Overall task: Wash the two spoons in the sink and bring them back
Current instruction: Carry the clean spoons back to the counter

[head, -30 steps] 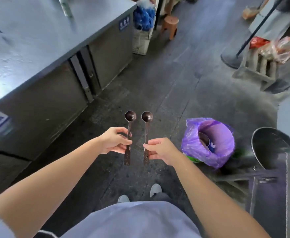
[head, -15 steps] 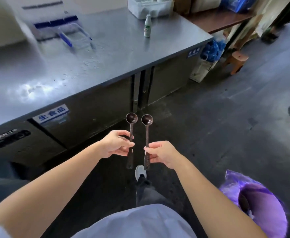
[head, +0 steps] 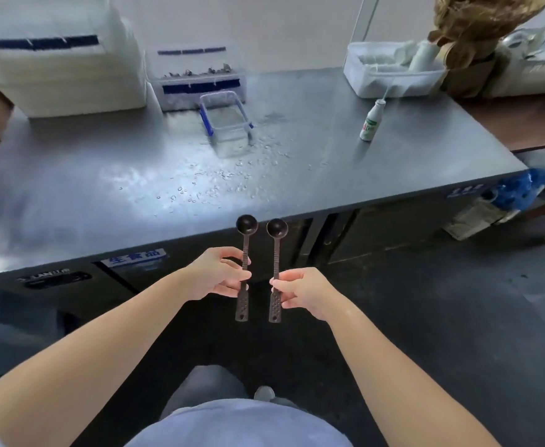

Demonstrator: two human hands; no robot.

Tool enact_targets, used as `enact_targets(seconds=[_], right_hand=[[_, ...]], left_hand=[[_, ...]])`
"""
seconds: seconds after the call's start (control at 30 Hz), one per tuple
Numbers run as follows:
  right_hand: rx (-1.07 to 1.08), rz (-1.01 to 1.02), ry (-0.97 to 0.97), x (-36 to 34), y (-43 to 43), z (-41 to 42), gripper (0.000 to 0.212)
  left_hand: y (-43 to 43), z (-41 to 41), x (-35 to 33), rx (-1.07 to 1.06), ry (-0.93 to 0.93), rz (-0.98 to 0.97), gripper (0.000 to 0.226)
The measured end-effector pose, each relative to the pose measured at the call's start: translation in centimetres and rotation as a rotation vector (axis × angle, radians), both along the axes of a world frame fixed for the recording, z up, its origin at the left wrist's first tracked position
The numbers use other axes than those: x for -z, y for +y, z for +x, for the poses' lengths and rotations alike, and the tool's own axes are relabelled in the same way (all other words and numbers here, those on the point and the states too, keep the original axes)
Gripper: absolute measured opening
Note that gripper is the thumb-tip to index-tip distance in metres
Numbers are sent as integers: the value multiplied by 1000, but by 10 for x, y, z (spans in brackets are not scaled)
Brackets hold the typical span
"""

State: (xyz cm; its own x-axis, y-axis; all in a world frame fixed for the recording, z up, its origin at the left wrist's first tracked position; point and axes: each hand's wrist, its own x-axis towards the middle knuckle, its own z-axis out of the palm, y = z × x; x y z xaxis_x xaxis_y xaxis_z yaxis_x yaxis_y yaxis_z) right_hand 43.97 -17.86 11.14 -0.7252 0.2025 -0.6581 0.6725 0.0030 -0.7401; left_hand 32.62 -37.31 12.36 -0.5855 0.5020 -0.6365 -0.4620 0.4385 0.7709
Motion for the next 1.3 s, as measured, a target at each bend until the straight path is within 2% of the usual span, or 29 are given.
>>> enact_targets(seconds=[0.3,0.47,0.63,0.8,1.0,1.17,1.3], right_hand=[[-161,-51,16,0,18,-151,23],[-183,-37,5,-12,35,-250,15],[-114,-67,2,-19,56,-356,30],[-112,-93,-54,-8,69,-423,35],[-219,-96,-89,-1,96,-501,22],[-237,-92,-126,7,121,-573,37],[-279,-64,-185,23,130,-611,40]], left_hand=[[2,-128,20,-180,-28,22,42],[23,-228,11,-188,-31,69,45],[46,-328,4,-167,-53,98,38],[62,-380,14,-219,-118,61,32],[84,-439,25,-339,-96,9,31],[103,-490,30,-405,-100,-84,40],[118,-523,41,-388,-84,-175,43]])
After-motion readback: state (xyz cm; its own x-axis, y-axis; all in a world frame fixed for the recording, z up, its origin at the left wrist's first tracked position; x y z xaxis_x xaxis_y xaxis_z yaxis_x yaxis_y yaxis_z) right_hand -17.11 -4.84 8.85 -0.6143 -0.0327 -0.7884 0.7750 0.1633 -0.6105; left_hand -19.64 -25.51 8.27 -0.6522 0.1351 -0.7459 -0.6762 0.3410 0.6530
